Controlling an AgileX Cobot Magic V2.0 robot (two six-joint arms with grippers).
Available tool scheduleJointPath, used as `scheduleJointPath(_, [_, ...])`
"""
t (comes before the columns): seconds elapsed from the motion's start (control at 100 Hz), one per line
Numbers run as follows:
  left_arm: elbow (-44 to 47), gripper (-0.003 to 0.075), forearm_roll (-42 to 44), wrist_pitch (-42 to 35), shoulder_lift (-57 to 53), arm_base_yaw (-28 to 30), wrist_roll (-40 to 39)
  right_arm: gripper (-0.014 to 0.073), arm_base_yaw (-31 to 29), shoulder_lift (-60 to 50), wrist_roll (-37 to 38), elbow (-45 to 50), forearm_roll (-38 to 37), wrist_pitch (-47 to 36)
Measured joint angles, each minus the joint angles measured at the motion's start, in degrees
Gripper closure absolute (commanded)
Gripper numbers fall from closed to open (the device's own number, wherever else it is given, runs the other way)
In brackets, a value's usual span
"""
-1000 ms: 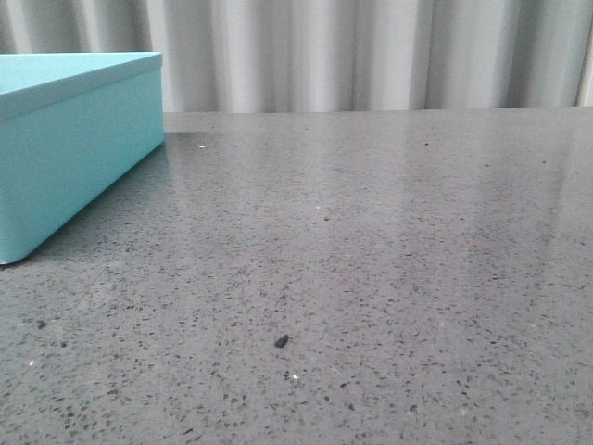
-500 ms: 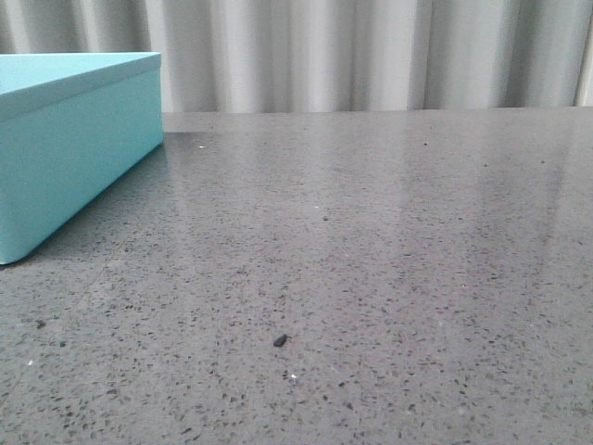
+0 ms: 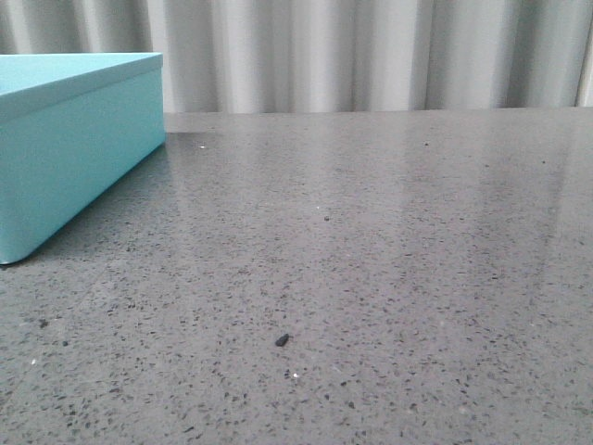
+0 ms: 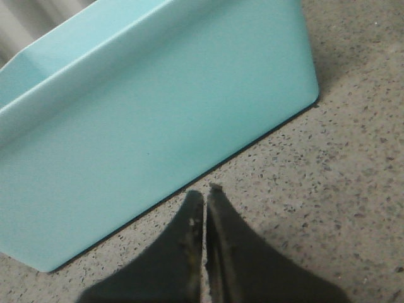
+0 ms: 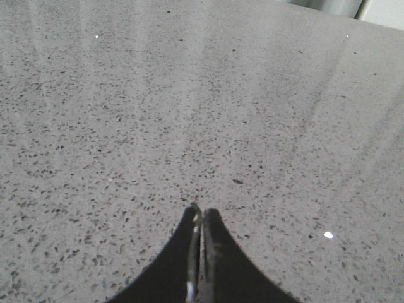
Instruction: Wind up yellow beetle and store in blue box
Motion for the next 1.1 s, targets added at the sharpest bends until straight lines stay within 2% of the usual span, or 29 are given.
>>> scheduleJointPath(0.11, [0.00,0.0741,0.00,0.00,-1.59,0.00,-0.64,0.0635,0.00,0.00,0.00,0.00,0.00,0.04])
scheduleJointPath(0.15, [0.00,0.0741,0.00,0.00,-1.75,0.00,-3.23,0.0635,0.00,0.00,0.00,0.00,0.00,0.04])
scheduleJointPath(0.35, [0.00,0.0741,0.68,0.00,-1.75,0.00,-31.57,0.0635,0.00,0.00,0.00,0.00,0.00,0.04])
scheduleJointPath(0.44, [0.00,0.0741,3.27,0.00,-1.75,0.00,-37.11,0.0635,0.00,0.00,0.00,0.00,0.00,0.04])
scheduleJointPath(0.61, [0.00,0.0741,8.25,0.00,-1.75,0.00,-39.34,0.0635,0.00,0.00,0.13,0.00,0.00,0.04])
scheduleJointPath(1.1, [0.00,0.0741,8.83,0.10,-1.75,0.00,-39.72,0.0635,0.00,0.00,0.13,0.00,0.00,0.04])
